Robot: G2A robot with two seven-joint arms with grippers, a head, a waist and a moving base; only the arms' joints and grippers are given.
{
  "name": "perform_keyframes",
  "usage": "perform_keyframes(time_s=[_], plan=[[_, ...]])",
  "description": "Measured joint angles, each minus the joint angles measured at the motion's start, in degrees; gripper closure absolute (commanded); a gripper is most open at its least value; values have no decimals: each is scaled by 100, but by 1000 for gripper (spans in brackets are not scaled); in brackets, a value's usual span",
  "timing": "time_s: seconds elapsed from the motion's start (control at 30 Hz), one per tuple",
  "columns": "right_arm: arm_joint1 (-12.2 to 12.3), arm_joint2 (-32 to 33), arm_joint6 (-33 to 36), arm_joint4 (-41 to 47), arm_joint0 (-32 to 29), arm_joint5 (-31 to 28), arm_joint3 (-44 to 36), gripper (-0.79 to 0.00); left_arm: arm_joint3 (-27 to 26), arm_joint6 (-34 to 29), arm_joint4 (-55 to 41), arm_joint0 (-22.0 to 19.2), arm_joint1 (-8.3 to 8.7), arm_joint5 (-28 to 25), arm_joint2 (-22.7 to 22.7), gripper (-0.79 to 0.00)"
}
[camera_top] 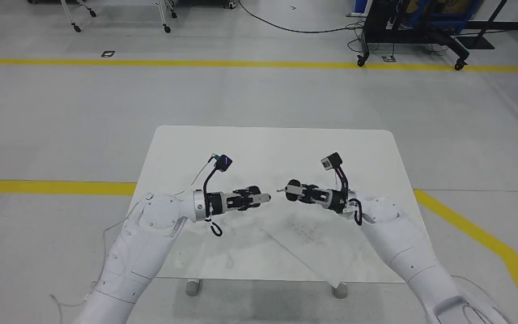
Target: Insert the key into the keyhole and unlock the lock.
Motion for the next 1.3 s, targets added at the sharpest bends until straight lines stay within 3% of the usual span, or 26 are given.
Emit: perform_keyframes(time_s=[0.27,0.47,0.63,0.8,0.83,0.87,0.9,0.93,1.03,1.3], plan=[[209,697,-490,440,-59,-490,445,0,-70,68,70,16,3,-69,-2,-785],[206,690,-483,434,-58,-483,440,0,-510,1002,893,322,78,-732,-314,-785],[206,690,-483,434,-58,-483,440,0,-833,1594,3114,570,166,-15,-367,-785],[206,690,-483,434,-58,-483,440,0,-745,1540,4886,475,110,951,248,-785],[206,690,-483,434,-58,-483,440,0,-699,1499,5098,428,93,1102,362,-730],[206,690,-483,434,-58,-483,440,0,-648,1460,5269,381,74,1243,463,-560],[206,690,-483,434,-58,-483,440,0,-583,1419,5400,320,48,1391,576,-449],[206,690,-483,434,-58,-483,440,0,-535,1396,5420,279,30,1467,640,-388],[206,690,-483,434,-58,-483,440,0,-365,1326,5429,148,-13,1635,757,-360],[206,690,-483,434,-58,-483,440,0,-100,1333,5477,-33,-75,1811,871,-379]])
